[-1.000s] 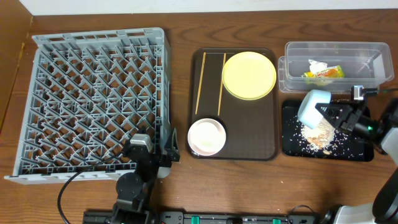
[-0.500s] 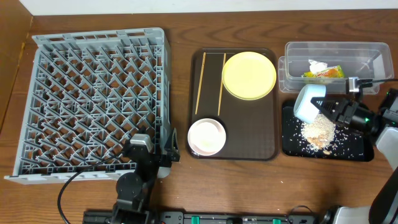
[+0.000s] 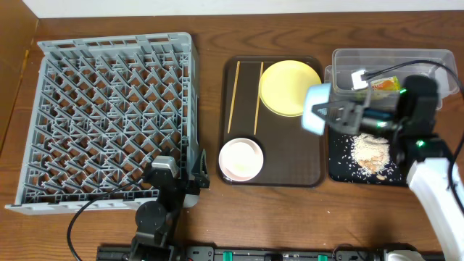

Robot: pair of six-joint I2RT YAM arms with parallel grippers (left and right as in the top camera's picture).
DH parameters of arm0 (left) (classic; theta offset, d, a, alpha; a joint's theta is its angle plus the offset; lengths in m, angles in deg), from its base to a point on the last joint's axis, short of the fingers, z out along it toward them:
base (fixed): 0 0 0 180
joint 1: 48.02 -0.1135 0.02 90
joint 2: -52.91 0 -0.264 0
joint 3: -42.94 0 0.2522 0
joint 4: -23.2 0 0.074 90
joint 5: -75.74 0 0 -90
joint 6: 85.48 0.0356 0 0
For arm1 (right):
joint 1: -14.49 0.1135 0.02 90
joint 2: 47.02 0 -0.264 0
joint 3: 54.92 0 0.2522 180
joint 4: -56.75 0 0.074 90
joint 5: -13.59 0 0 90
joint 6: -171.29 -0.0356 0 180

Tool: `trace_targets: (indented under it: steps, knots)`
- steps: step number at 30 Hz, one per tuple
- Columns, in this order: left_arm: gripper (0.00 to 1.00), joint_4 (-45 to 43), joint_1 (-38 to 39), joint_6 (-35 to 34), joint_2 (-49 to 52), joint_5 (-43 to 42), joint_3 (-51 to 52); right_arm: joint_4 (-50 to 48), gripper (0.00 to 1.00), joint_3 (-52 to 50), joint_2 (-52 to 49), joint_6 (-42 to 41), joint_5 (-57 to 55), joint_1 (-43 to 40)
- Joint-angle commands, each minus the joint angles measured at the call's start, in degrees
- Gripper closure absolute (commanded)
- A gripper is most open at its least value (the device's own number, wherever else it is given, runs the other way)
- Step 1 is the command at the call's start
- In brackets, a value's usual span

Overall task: Sort waste into correct bins and load items into the dishwasher
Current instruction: 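Return the blue bowl to the brown tray and release it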

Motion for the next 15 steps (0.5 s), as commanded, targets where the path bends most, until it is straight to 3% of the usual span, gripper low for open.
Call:
trace_targets:
  steps: [1, 5, 15]
  knots:
    - [0.05, 2.0, 0.2, 0.2, -0.1, 0.3, 1.0, 5.7, 0.99, -0.1, 3.0, 0.7, -34.4, 5.7]
    - [0.05, 2.0, 0.2, 0.2, -0.1, 0.3, 1.0, 9.7, 0.99, 0.0, 2.6, 10.0, -35.5, 12.4]
    - [0.05, 2.0, 0.2, 0.2, -0.1, 0.3, 1.0, 19.1, 0.99, 3.0, -7.0, 15.9, -39.6, 27.4]
